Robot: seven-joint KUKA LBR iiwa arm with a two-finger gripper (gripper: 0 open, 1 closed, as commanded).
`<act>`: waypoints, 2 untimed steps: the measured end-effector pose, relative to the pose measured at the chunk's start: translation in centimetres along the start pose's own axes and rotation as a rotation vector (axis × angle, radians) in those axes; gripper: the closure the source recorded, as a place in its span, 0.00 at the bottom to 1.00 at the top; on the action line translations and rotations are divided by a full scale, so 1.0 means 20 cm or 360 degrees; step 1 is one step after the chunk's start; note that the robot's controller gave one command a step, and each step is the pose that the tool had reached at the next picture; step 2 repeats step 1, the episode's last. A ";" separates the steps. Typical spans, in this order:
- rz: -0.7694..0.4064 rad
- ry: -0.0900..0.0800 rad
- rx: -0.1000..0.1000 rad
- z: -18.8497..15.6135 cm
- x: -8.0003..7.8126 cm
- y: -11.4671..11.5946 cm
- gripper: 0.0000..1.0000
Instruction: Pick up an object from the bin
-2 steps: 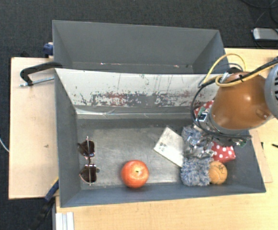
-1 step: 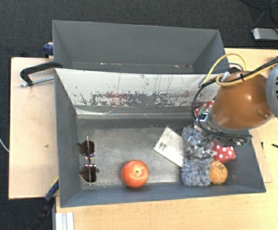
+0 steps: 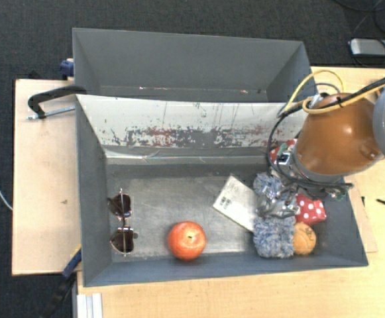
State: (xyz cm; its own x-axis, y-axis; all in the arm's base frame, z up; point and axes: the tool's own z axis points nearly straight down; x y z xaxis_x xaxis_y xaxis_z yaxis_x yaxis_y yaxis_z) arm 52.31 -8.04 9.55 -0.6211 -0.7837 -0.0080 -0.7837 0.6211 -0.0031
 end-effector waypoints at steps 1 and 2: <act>0.0000 0.0000 0.0003 -0.04 -0.01 0.00 1.00; 0.0000 0.0000 0.0003 -0.04 -0.01 0.00 1.00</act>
Offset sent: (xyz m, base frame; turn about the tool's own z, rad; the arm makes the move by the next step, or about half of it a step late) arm 0.0003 0.0001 0.0096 0.0000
